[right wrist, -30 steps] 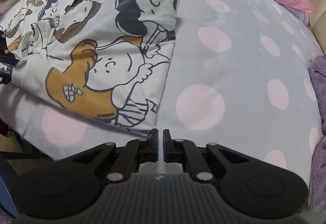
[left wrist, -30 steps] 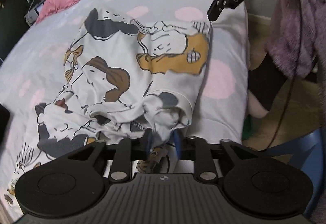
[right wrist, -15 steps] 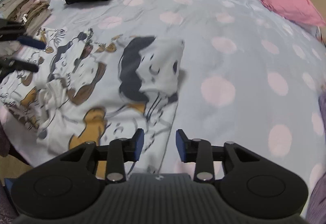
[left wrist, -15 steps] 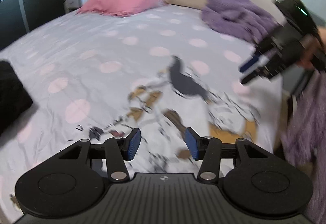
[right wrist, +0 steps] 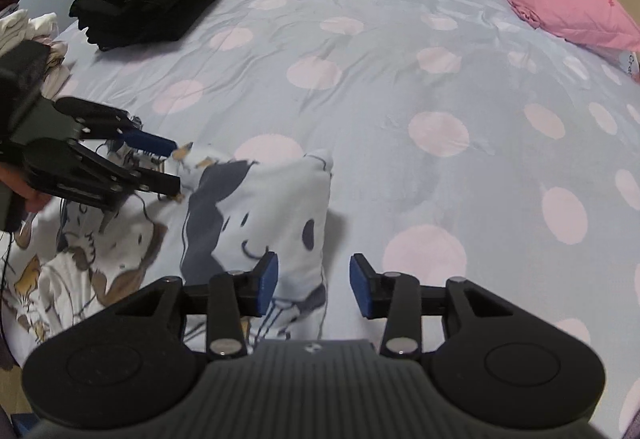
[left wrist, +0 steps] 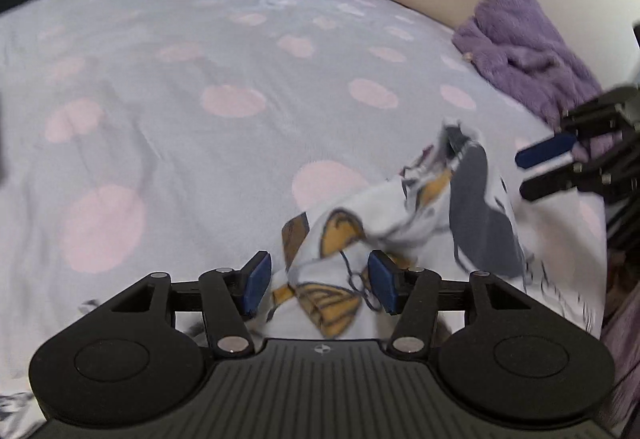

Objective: Fold clothes

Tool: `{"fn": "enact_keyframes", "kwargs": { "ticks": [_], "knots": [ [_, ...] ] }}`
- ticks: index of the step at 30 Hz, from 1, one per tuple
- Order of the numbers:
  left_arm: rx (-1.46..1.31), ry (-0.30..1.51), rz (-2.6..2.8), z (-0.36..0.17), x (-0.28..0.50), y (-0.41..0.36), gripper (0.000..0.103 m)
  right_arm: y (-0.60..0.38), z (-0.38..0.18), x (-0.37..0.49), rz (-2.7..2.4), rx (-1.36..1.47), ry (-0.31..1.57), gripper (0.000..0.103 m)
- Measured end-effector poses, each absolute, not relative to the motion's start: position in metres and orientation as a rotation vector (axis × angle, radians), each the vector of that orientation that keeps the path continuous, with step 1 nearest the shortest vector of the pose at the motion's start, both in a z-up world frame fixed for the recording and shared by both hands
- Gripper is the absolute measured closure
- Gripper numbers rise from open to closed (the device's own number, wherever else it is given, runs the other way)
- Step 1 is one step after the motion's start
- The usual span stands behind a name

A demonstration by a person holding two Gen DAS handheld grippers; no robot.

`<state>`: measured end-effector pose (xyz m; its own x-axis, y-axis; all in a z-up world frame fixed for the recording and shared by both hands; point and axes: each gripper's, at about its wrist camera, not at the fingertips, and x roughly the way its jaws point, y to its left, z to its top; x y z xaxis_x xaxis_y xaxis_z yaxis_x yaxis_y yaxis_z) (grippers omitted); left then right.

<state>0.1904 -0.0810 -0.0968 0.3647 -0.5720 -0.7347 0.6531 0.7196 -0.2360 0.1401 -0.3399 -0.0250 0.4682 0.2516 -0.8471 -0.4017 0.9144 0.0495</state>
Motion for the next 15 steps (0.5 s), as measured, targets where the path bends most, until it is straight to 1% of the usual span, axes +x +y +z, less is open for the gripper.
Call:
{"fn": "enact_keyframes", "kwargs": {
  "ticks": [1,2,3,4,6,8,12,15],
  "knots": [
    [0.084,0.898,-0.796,-0.100,0.192,-0.082,0.051,-0.339,-0.027,0.143,0.400,-0.173,1.009,0.058],
    [0.077,0.894,-0.804,-0.104,0.192,-0.083,0.054,-0.339,-0.029,0.146,0.397,-0.180,1.011,0.058],
    [0.089,0.885,-0.810,-0.107,0.190,-0.085,0.063,-0.339,-0.031,0.149,0.393,-0.185,1.015,0.058],
    [0.101,0.869,-0.817,-0.108,0.187,-0.087,0.067,-0.339,-0.033,0.151,0.387,-0.189,1.020,0.057],
    [0.118,0.820,-0.827,-0.108,0.178,-0.088,0.086,-0.342,-0.039,0.157,0.372,-0.185,1.030,0.056],
    [0.129,0.774,-0.820,-0.102,0.167,-0.088,0.095,-0.346,-0.042,0.163,0.352,-0.179,1.040,0.056],
    [0.102,0.734,-0.766,-0.079,0.151,-0.077,0.098,-0.353,-0.043,0.168,0.302,-0.176,1.037,0.056],
    [0.053,0.751,-0.728,-0.060,0.145,-0.064,0.098,-0.353,-0.041,0.171,0.297,-0.172,1.034,0.056]
  ]
}}
